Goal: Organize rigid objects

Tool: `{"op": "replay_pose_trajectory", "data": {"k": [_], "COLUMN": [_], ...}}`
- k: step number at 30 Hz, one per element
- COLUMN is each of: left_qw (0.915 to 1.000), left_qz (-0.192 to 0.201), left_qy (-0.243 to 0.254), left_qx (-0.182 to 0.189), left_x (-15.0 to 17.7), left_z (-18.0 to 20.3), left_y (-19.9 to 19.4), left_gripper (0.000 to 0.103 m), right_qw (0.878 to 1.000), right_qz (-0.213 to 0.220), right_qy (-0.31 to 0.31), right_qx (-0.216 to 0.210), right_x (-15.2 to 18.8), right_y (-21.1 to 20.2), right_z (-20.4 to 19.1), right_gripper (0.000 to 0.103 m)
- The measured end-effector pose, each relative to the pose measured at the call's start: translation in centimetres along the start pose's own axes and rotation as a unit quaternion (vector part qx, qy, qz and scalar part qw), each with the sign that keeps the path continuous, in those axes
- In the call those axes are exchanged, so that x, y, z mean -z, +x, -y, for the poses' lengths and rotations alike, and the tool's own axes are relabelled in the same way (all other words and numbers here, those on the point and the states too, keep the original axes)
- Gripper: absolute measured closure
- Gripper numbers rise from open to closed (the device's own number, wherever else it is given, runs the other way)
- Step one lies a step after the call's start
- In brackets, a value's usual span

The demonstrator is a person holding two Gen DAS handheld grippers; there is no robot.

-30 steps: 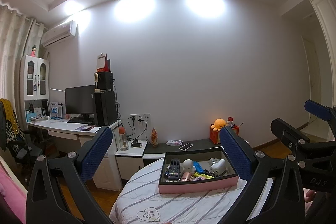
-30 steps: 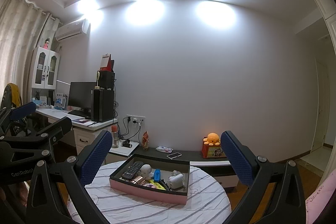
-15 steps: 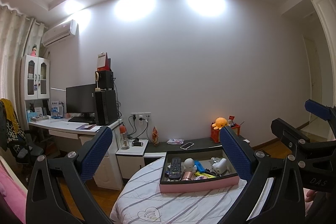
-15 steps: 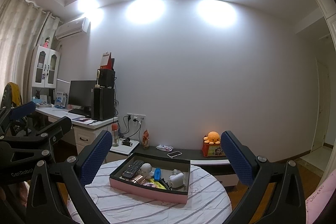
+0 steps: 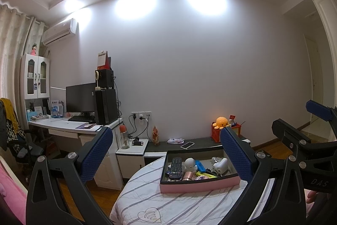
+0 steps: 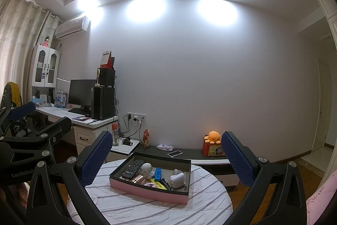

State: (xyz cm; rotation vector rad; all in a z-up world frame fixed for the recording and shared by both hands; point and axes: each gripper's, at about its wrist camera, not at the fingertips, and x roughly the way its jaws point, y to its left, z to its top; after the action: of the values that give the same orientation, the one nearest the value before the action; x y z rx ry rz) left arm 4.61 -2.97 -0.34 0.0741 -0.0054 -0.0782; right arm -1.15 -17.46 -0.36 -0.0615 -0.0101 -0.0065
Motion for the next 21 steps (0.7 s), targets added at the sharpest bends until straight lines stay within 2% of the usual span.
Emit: {"op": "replay_pose_trajectory", "data": {"k": [21], "left_qw": [0.9999], "left_qz": [-0.002], "left_qy": [-0.009], "left_qx": [0.009], "left_x": [0.73], "left_z": [-0.31], "left_y": [0.80], "left_gripper": [0.000], "right_qw": [1.000], "right_qz": [-0.008], "right_qy": [0.001], "right_qx": [0.001], "right_x": [0.29], "right_y": [0.08], "right_z": [-0.44], "right_gripper": [0.000]}}
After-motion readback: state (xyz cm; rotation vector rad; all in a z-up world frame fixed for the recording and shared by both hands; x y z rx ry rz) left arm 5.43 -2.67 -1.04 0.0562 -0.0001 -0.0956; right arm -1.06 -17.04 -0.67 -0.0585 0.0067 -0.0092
